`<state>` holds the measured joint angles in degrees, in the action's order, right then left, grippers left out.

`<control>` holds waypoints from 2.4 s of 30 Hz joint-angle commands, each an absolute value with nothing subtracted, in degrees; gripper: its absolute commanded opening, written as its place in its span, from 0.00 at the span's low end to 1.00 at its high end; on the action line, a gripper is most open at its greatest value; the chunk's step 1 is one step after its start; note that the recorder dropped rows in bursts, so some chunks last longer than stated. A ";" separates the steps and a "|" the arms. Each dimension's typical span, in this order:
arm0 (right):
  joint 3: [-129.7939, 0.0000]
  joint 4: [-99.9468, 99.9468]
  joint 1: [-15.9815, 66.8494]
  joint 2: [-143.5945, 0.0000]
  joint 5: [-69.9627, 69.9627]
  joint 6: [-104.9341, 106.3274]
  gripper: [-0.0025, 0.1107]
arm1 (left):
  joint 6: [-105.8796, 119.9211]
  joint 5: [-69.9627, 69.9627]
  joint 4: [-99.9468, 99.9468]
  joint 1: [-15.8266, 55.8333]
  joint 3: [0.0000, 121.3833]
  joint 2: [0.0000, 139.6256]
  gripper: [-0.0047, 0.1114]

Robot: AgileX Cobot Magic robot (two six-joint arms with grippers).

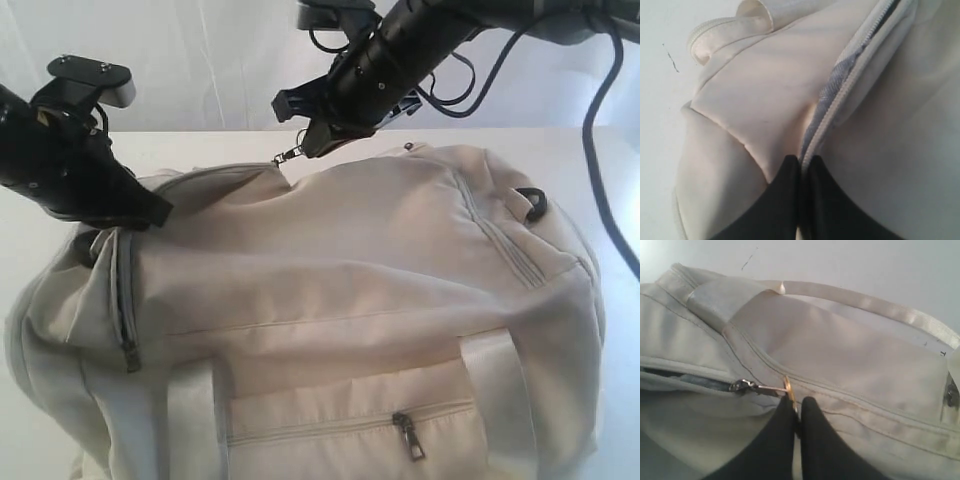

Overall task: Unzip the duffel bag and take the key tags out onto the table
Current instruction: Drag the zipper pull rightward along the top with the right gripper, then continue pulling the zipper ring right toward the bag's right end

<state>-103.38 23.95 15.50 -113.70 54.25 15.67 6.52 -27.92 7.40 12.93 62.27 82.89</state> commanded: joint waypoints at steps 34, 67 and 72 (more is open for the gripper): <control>-103.87 8.32 11.39 -107.19 49.53 7.89 0.02 | 5.75 -34.37 2.38 12.66 64.08 73.95 0.04; -103.87 -15.57 11.39 -105.48 63.49 0.00 0.02 | 3.69 -33.87 -0.97 12.66 61.13 74.39 0.04; -103.87 -16.15 11.39 -103.90 65.29 0.00 0.02 | 3.69 -34.29 -0.97 12.66 61.13 74.39 0.04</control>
